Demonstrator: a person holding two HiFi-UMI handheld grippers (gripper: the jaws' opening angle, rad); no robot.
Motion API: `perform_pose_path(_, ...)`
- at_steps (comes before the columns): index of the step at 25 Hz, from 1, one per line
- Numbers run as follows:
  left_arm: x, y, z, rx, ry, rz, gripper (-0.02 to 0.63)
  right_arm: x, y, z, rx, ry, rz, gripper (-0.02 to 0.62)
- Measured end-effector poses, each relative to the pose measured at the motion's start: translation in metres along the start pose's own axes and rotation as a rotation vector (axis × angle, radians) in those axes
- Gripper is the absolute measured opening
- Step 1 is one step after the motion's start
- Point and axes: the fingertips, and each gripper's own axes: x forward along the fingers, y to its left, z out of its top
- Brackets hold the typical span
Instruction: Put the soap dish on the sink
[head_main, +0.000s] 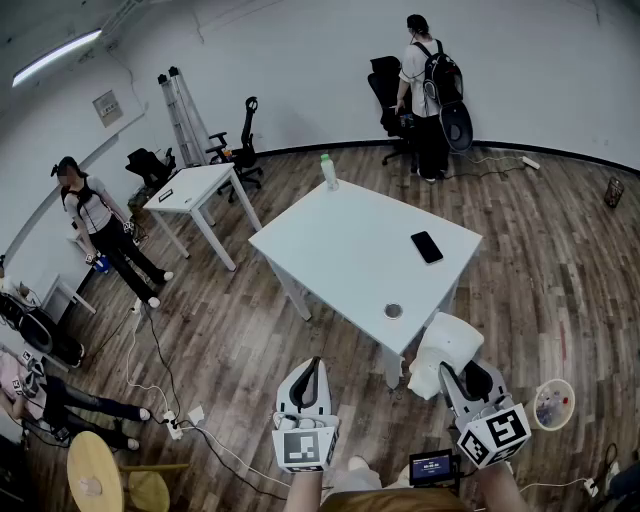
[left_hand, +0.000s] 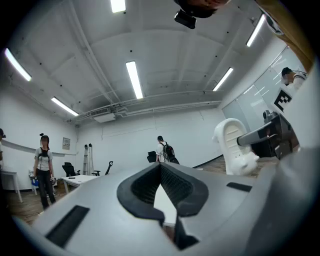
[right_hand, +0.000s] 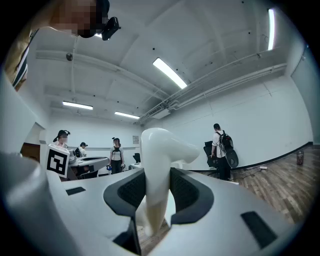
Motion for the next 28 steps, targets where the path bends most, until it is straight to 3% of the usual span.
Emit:
perform_pose_path(12,0.029,0.013,-0.011,-0.043,-0.012,-0.006,0.008,0.028,-0.013,-0.003,0.015,0.009,-0.032,0.14)
perform_pose_path(28,0.12,0.078,-0.035,-0.053,-0.003,-0.061,0.008,0.132,-0.022,-0.003,0.007,0.04,-0.085,0.138)
